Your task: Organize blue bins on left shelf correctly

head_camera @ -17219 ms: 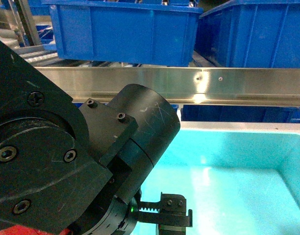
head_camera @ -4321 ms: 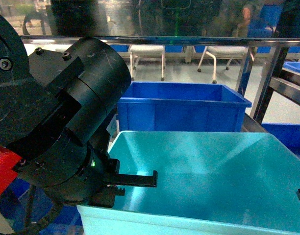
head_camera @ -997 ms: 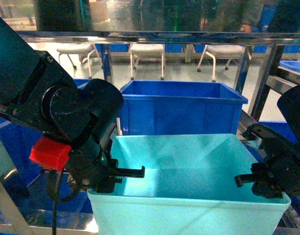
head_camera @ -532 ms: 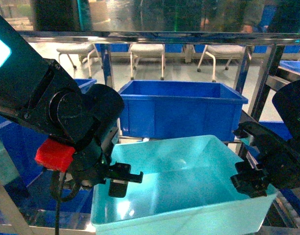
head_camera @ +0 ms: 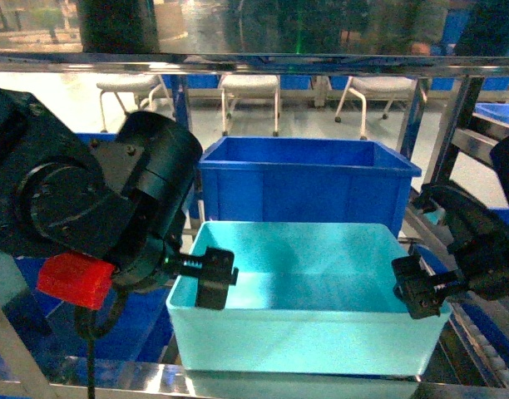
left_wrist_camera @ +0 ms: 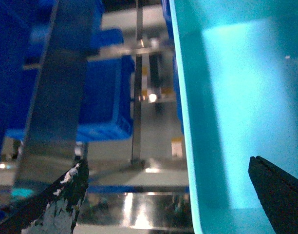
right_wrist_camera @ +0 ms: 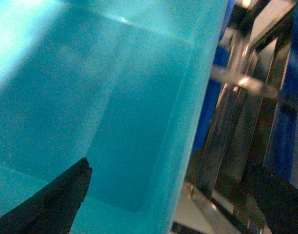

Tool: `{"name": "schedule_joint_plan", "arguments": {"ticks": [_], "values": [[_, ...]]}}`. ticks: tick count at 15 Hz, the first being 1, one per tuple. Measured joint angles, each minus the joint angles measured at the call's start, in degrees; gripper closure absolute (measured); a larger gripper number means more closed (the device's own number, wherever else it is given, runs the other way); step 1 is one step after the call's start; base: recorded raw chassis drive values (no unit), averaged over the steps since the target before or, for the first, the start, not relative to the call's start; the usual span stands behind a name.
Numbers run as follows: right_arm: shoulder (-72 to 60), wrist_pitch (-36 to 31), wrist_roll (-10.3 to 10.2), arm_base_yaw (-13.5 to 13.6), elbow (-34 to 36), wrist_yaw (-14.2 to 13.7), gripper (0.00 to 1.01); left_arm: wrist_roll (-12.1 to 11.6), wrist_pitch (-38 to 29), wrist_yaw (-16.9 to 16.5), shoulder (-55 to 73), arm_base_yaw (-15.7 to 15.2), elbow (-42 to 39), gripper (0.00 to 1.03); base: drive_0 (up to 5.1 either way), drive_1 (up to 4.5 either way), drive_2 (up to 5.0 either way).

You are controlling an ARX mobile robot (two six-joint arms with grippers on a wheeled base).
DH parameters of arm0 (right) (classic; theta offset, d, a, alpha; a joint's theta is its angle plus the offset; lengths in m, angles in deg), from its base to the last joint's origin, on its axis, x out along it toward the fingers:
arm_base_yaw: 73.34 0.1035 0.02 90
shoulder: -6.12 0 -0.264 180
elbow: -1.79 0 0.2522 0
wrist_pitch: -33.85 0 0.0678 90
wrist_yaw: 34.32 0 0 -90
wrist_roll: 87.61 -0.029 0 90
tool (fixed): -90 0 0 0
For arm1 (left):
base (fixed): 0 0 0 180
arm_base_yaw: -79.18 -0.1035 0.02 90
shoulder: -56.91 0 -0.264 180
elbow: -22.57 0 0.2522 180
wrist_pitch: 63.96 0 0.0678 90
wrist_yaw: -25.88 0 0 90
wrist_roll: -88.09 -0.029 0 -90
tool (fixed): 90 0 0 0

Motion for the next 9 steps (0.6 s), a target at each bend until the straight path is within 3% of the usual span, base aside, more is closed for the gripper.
{"name": "schedule_joint_plan", "arguments": {"ticks": [2,4,7,9], "values": [[3.4,-12.9,0.3,-0.9,5.4,1.4,0.03,-1.2,-12.6,3.7,-6.0,2.4,-6.6,0.05,0.0,0.00,0.0],[7.2,-21.4,-0.3,-1.4,11.9,4.5,0.03,-1.3,-17.5,5.0,-8.8,5.2,-12.5,0.05,0.0,0.00,0.0],[13.5,-24.9,-1.5,-3.4,22.4,10.4,0.03,-0.1,-18.3,9.5,-13.2,10.3,-20.8,0.05,0.0,0.00,0.0],[19.3,-19.8,-0.9,-7.9,29.7,13.9,0.03,3.1,-15.3,12.8,-18.6,14.4,-26.2,0.05,0.0,0.00,0.0]]}}
